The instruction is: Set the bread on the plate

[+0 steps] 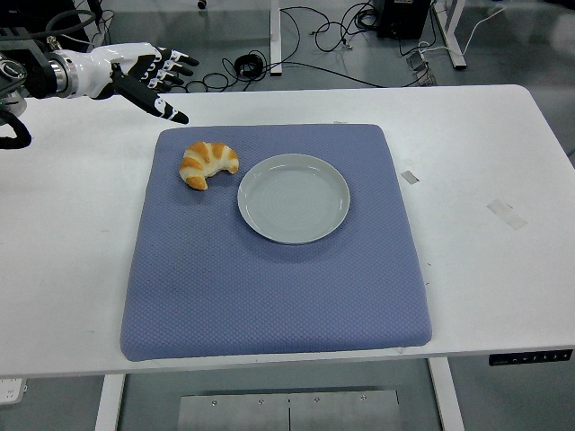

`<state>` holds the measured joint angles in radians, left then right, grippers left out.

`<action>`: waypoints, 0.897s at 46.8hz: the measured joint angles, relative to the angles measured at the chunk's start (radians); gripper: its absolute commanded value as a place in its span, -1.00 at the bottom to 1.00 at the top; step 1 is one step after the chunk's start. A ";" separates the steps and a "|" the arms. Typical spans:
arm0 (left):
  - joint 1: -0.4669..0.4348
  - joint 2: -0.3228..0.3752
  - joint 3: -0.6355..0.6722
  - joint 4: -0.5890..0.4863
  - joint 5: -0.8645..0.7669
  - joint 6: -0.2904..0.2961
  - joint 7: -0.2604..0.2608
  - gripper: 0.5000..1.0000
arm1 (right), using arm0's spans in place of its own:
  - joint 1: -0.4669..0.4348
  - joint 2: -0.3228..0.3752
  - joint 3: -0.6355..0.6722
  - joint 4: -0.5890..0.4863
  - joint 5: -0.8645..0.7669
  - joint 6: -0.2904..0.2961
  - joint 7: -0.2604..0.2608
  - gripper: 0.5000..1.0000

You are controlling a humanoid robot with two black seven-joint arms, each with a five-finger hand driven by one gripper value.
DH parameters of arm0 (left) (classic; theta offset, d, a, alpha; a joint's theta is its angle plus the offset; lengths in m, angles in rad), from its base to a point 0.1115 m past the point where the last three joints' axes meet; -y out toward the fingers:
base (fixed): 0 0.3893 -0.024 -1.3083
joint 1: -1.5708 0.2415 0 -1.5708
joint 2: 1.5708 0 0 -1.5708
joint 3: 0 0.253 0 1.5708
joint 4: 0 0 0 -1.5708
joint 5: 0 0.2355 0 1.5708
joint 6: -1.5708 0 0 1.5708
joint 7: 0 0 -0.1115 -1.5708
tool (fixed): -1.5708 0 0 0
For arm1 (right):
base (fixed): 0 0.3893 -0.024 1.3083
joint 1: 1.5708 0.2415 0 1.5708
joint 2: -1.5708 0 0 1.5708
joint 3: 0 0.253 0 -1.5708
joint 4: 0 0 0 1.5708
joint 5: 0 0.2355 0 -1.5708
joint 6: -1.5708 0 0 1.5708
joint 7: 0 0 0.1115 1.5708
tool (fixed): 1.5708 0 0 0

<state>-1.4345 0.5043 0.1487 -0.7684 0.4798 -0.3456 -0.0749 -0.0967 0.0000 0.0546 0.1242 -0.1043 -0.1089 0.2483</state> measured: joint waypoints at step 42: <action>0.069 -0.110 0.016 -0.015 0.311 0.161 0.074 0.86 | 0.000 0.000 0.000 0.000 0.000 0.000 0.000 1.00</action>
<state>-1.3658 0.3939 0.1644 -0.7838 0.7907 -0.1849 -0.0009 -0.0967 0.0000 0.0547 0.1243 -0.1043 -0.1088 0.2485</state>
